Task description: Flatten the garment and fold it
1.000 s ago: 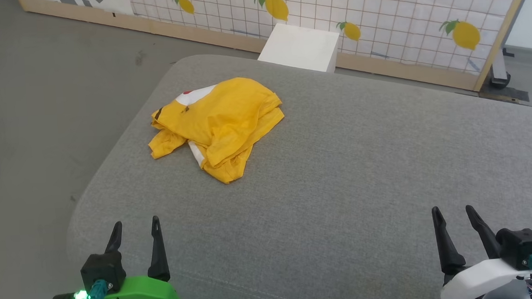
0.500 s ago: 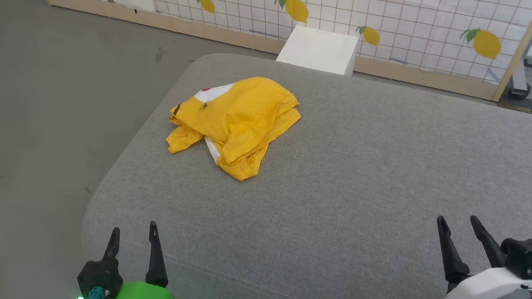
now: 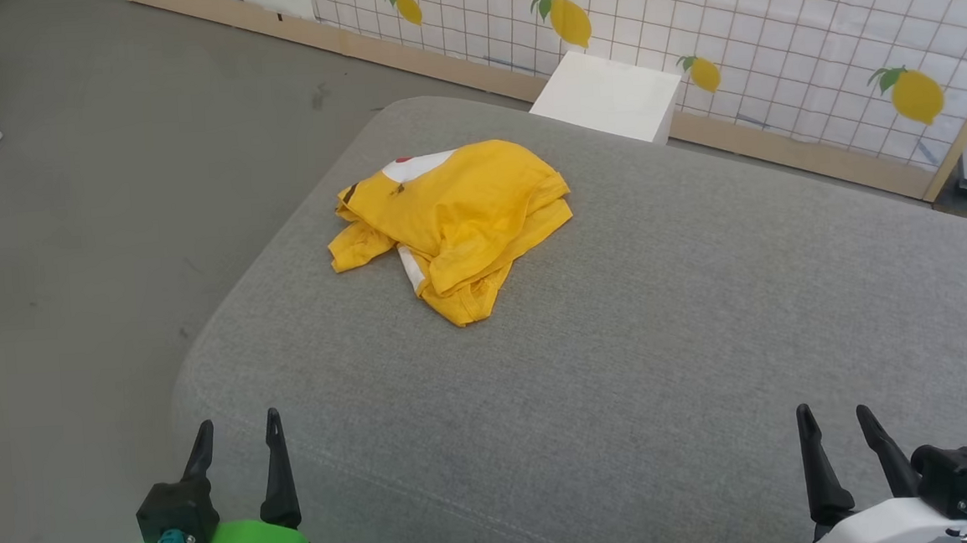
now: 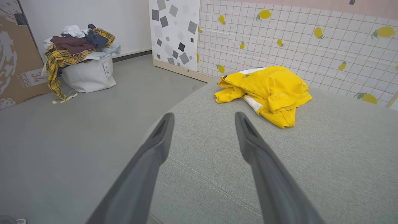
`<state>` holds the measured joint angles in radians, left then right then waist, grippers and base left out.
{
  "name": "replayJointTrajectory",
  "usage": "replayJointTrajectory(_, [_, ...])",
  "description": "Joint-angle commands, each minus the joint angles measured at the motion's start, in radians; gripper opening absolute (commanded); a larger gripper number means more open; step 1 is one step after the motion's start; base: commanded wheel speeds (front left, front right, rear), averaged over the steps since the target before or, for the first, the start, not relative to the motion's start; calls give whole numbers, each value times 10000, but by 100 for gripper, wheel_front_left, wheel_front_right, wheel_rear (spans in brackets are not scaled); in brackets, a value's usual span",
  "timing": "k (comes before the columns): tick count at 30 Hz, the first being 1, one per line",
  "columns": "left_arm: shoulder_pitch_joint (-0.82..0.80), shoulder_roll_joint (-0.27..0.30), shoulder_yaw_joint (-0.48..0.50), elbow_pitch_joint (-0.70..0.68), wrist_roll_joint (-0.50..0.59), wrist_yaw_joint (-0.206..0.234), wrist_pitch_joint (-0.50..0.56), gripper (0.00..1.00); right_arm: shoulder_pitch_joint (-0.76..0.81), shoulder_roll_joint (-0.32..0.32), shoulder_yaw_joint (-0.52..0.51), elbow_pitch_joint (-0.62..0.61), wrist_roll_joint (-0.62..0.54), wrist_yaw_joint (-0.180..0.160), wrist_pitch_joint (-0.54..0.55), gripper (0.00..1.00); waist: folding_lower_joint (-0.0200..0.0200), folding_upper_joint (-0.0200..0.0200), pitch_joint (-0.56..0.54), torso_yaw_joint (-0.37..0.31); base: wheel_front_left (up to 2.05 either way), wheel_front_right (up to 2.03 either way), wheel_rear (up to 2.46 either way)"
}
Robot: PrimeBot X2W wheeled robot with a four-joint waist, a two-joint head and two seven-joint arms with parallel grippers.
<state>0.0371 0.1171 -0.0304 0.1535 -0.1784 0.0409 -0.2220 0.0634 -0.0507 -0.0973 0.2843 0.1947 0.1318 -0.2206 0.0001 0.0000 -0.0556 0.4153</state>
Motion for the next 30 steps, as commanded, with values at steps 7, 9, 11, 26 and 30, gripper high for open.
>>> replayJointTrajectory(7, [161, 105, -83, 130, -251, 85, -233, 100, 68, 5, 135, 210, -93, -11, -246, 100, -1, 0, -28, 241, 0, 0, 0])
replayJointTrajectory(9, [124, 125, -136, 176, -281, 62, -274, 100, 27, 5, 192, 233, -188, -11, -287, 100, -1, 0, -15, 293, 0, 0, 0])
replayJointTrajectory(11, [14, 178, -213, 268, -319, -22, -315, 100, -42, 5, 294, 240, -304, -11, -329, 100, -1, 0, -5, 323, 0, 0, 0])
replayJointTrajectory(26, [-4126, 370, -496, 1976, -1142, -959, 1078, 100, -1194, 5, 1112, -1395, -1052, -11, 1254, 100, -1, 0, 1207, -595, 0, 0, 0])
replayJointTrajectory(30, [-6068, 530, -285, 3623, -1770, -1225, 2121, 100, -1506, 5, 1444, -2173, -1302, -11, 1816, 100, -1, 0, 1992, -1156, 0, 0, 0])
